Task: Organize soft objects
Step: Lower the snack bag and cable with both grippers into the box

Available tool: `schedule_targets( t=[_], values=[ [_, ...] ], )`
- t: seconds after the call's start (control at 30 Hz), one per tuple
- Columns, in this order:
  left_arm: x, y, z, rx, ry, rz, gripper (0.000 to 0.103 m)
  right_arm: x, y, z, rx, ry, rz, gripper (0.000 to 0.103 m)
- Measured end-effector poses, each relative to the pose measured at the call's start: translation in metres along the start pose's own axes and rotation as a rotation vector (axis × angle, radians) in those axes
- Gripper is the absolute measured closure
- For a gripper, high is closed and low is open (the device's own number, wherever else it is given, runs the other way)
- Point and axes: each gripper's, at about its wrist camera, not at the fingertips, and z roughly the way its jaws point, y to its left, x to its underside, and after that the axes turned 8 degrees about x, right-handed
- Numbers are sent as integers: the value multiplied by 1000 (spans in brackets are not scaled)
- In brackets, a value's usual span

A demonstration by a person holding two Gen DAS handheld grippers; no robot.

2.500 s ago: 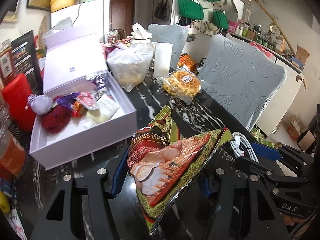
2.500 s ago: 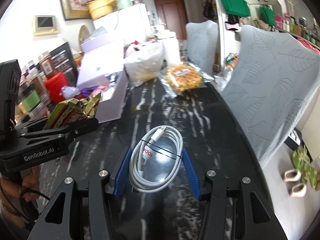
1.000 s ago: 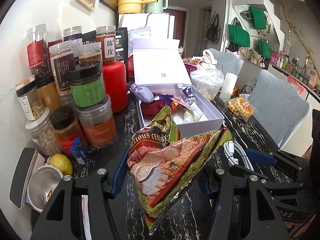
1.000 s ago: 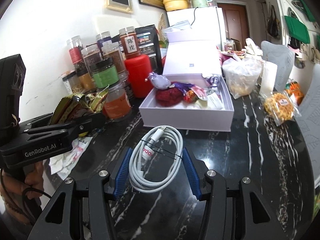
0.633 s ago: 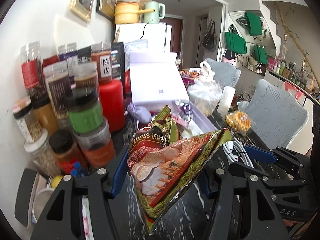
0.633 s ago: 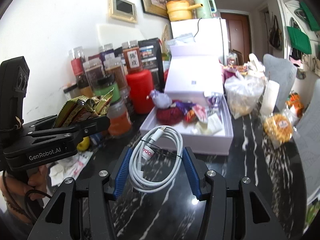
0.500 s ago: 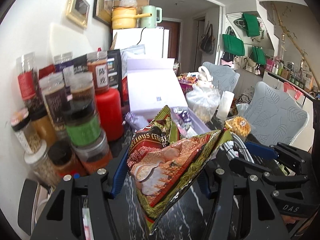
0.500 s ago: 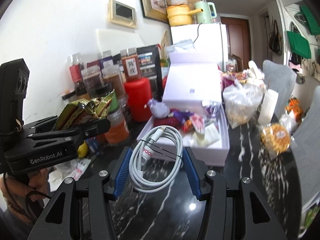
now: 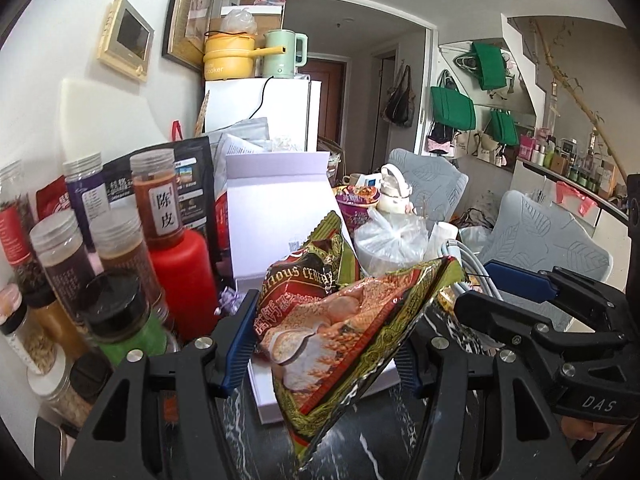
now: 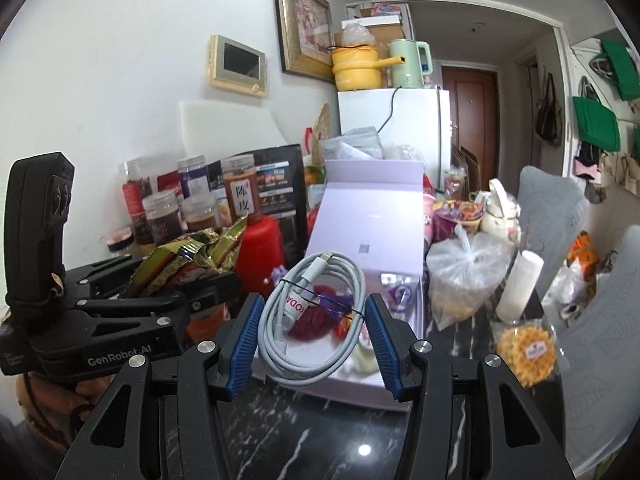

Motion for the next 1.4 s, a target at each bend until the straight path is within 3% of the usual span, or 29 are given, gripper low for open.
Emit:
schedule_targets(
  t=[0.53, 0.9, 1.07, 1.4],
  values=[
    [-39, 14, 65, -21, -7, -2, 44, -43, -27, 63, -19, -3, 18, 51],
    [-30, 37, 110, -81, 78, -23, 44, -43, -39, 118, -21, 56, 33, 51],
    [-20, 43, 131, -128, 124, -20, 44, -32, -48, 142, 26, 123, 36, 51],
    [-7, 42, 159, -136, 190, -7, 44, -20, -57, 168, 50, 190, 33, 51]
  ],
)
